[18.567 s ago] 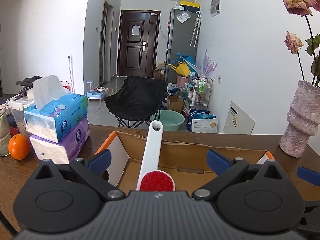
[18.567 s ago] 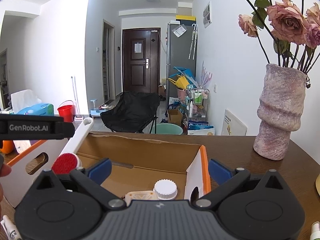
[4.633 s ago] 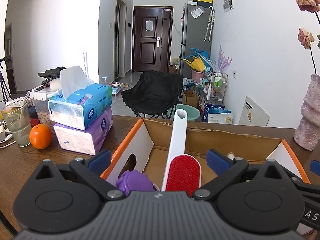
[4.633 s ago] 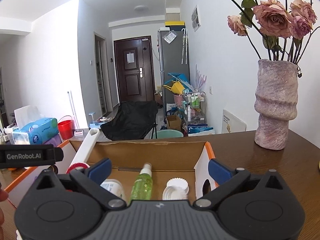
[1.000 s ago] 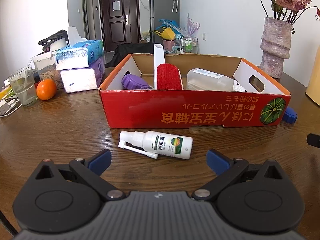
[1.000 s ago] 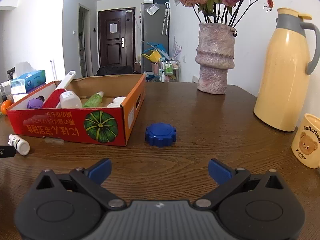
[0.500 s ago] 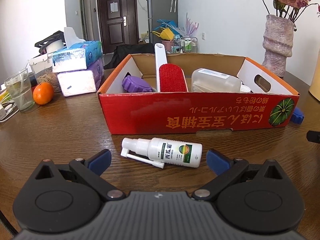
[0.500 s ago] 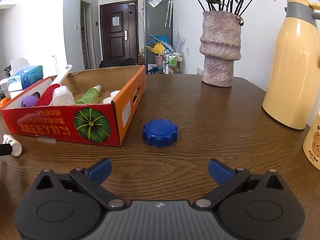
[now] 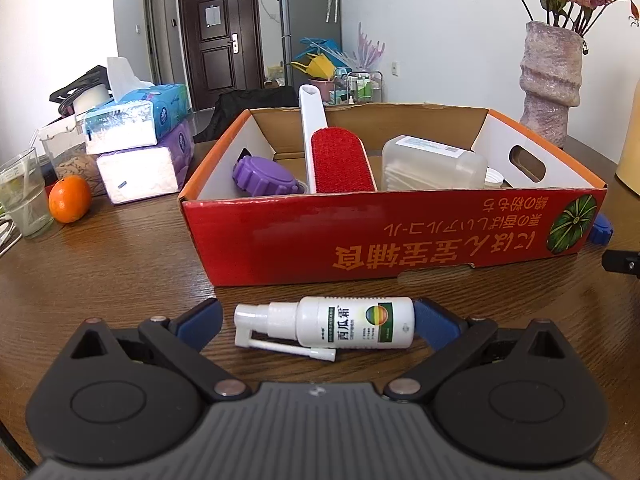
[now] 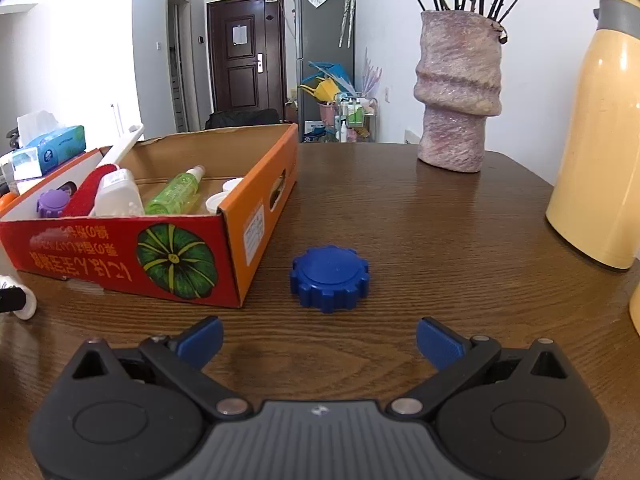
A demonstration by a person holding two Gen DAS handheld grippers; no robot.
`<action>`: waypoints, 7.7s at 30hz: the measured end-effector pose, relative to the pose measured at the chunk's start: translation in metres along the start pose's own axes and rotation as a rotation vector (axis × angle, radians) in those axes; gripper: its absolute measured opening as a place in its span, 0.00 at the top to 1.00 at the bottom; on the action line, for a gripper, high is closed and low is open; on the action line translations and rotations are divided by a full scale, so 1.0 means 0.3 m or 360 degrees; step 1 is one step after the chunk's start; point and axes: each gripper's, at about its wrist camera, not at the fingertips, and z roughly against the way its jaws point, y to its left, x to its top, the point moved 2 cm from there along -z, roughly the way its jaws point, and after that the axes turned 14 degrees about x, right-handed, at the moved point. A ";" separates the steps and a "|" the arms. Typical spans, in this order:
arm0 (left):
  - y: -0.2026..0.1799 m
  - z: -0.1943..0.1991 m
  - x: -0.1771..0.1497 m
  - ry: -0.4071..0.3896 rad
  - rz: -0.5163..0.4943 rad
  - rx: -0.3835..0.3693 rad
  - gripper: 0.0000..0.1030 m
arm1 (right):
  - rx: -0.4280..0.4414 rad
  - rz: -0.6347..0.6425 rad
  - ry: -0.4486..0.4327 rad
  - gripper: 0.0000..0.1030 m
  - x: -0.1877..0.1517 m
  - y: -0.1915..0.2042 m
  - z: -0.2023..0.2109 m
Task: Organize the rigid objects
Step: 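Move the left tool toward the white spray bottle while the right tool approaches the blue cap, then close the left gripper on the white spray bottle while the right gripper grasps the blue cap, then lift the white spray bottle and blue cap and carry them over the red box, then lower both held items into the box and open both grippers, then withdraw both tools up and back from the box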
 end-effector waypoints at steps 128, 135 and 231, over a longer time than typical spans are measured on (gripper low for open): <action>0.017 0.365 0.008 -0.0256 0.0298 0.0153 0.05 | 0.0272 0.0179 -0.0445 0.49 -0.031 0.389 0.264; 0.032 0.359 0.058 -0.0275 0.0335 0.0167 0.05 | 0.0263 0.0186 -0.0476 0.49 0.017 0.406 0.257; -0.038 -0.099 0.387 -0.0250 0.0376 0.0207 0.00 | 0.0181 0.0174 -0.0439 0.00 0.353 0.289 -0.230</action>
